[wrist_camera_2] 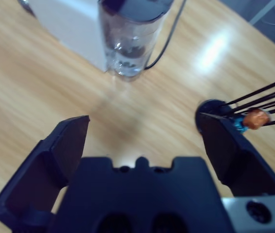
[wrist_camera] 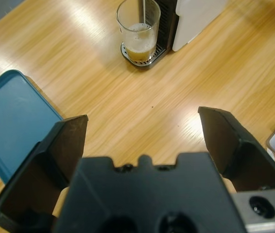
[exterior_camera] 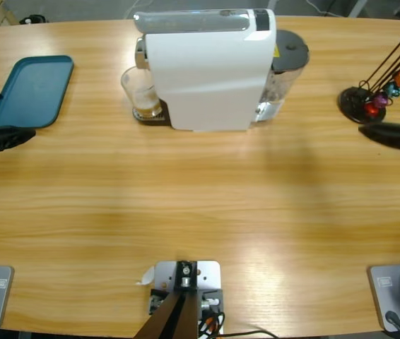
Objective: Pour coffee
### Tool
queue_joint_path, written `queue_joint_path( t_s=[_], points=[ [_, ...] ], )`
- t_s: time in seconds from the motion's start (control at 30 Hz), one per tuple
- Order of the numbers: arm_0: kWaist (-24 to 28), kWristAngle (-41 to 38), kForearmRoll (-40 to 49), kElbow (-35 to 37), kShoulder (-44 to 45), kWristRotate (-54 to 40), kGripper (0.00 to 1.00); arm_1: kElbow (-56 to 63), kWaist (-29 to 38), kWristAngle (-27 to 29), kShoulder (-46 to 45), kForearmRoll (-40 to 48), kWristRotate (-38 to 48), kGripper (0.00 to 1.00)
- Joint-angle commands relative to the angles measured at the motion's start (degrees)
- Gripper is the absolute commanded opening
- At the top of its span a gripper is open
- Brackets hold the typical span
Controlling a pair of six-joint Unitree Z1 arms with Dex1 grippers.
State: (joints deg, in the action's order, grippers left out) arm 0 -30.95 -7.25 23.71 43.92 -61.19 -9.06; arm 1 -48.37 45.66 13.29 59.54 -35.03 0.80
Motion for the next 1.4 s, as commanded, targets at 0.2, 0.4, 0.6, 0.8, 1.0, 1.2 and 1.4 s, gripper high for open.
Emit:
queue_joint_path(
  t_s=[0.2,0.4,0.6,0.8,1.0,1.2,1.4],
  points=[
    [1.07,1.36,-1.48,-0.52,-0.82,-3.16,1.0,0.75,0.39,-3.27,4.53,-1.52,0.08,1.0],
    [1.95,1.33,-1.07,-0.68,0.55,-2.93,1.0,0.65,0.39,-3.63,4.94,-1.7,0.52,1.0],
    [1.95,1.36,-1.04,-0.51,0.02,-2.63,1.0,1.05,0.39,-2.59,3.13,-1.66,0.87,1.0],
    [1.95,1.36,-1.04,-0.95,0.99,-1.98,1.0,1.88,0.39,-2.47,0.93,-1.06,1.25,1.0],
    [1.95,1.36,-1.04,-0.66,1.44,-1.93,1.0,1.96,0.39,-1.99,0.95,-0.83,1.39,1.0],
    [2.03,0.98,-1.16,-0.61,0.7,-0.07,1.0,3.32,0.39,3.44,-2.5,-0.31,2.43,1.0],
    [2.03,0.92,-1.12,-1.21,2.22,-0.24,1.0,3.28,0.39,7.85,-2.32,-1.03,3.19,1.0]
  ],
)
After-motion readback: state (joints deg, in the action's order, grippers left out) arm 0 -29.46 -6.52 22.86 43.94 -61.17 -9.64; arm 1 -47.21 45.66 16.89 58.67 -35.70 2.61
